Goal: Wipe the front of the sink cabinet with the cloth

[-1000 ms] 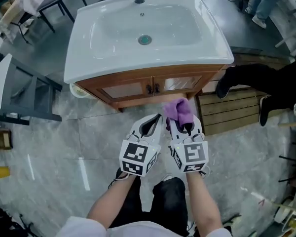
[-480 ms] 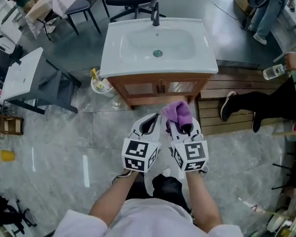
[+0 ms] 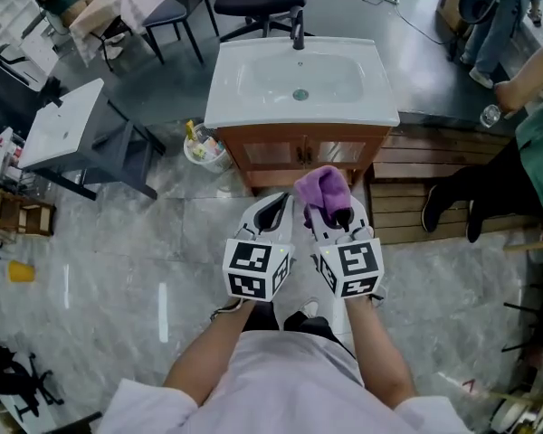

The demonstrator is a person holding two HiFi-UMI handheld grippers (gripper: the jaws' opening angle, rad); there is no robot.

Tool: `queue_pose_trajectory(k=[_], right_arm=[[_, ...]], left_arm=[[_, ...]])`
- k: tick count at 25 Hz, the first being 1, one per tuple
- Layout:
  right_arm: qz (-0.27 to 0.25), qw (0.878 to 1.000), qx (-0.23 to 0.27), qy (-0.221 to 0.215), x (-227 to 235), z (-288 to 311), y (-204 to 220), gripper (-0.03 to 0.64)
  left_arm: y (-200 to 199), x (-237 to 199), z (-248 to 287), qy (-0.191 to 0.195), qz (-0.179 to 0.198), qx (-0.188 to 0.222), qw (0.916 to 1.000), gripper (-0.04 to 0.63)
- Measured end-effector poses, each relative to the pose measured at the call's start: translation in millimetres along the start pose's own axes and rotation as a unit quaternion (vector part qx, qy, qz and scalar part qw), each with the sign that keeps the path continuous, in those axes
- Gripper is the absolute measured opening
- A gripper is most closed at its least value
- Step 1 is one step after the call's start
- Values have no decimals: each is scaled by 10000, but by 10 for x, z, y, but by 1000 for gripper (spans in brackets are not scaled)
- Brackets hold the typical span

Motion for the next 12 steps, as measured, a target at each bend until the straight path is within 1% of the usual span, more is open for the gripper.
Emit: queue_pose_trajectory(k=[7,12], right_arm=[[-48,9999,36,-135,-61,-59,-47,78],[26,9999,34,-144,-55,-133,-59,78]], left_arm=[[-71,109,-63,0,53,97,9999,6],[-96,194,-105,13,51,112,9999,6]])
Point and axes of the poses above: the fingertips, and each gripper's own axes: z forward along the fingers, x to its right, y out of its underside, the point moved 1 cm from there along -z, backward along the fingers, and after that the axes turned 3 degrees about -y, right-handed, at the moved point
